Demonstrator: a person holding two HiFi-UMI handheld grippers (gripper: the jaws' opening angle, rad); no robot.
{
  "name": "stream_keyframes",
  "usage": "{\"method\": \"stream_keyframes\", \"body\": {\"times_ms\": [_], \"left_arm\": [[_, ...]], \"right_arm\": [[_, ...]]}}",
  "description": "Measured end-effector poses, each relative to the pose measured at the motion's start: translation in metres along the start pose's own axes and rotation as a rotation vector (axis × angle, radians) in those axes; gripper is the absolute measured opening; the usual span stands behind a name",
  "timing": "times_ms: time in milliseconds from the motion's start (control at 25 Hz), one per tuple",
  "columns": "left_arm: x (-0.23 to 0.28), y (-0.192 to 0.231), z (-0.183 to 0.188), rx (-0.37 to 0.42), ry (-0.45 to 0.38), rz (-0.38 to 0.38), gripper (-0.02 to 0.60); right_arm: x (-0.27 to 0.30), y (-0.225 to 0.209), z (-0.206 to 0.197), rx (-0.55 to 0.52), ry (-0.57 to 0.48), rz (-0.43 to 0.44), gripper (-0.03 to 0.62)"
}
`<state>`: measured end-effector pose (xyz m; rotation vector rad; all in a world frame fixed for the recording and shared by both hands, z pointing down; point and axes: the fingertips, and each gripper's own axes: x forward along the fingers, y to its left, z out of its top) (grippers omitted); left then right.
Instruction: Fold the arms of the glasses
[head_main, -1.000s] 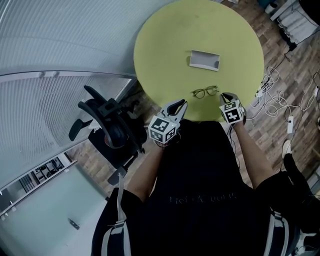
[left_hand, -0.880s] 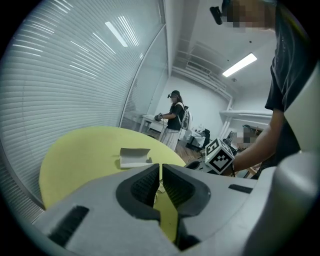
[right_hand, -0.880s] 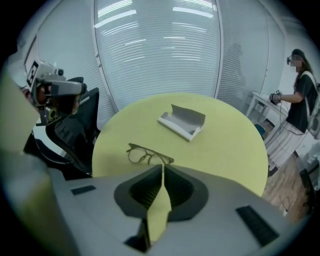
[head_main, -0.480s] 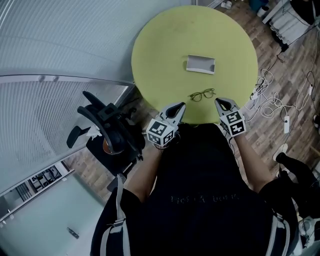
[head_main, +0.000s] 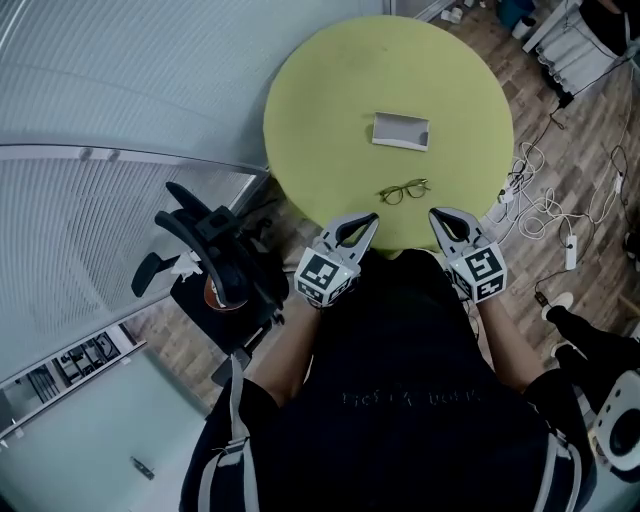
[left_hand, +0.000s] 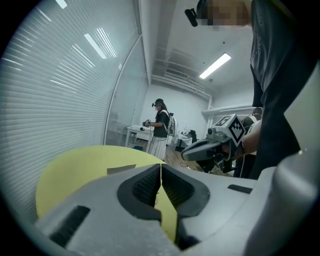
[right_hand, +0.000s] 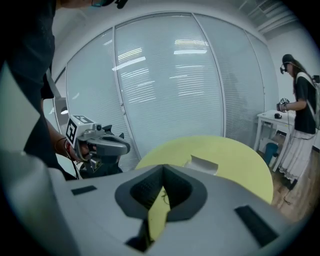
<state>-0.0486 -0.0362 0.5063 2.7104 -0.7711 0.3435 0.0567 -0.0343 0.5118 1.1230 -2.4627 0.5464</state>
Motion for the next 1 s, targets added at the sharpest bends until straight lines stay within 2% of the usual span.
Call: {"method": "stream_keyframes", "body": {"times_ms": [120,280,480,760,1000], "left_arm": [[-0.001,-0.007,0.007,0.026,-0.007,-0.008,0.021],[-0.002,-0.018,0.023,0.115,-0.009,-0.022,0.022],[-0.007,-0.026,0.051,0.147,-0.053,-0.016,0.023],[-0.009,-0.029,0.068,0.122,-0.090,-0.009,0.023],[-0.008,-0.024,0.068,0.135,-0.082,-0.004,0.023]], "right_arm": [[-0.006,0.009,0.011,0.010,-0.031,0.017,0.029],[-0.015,0.019,0.027,0.007,-0.077,0.040,0.029],[-0.027,0.029,0.044,0.005,-0.136,0.069,0.029],[-0.035,0.040,0.069,-0.020,-0.204,0.097,0.029],[-0.033,0.042,0.066,-0.070,-0.177,0.088,0.029]]}}
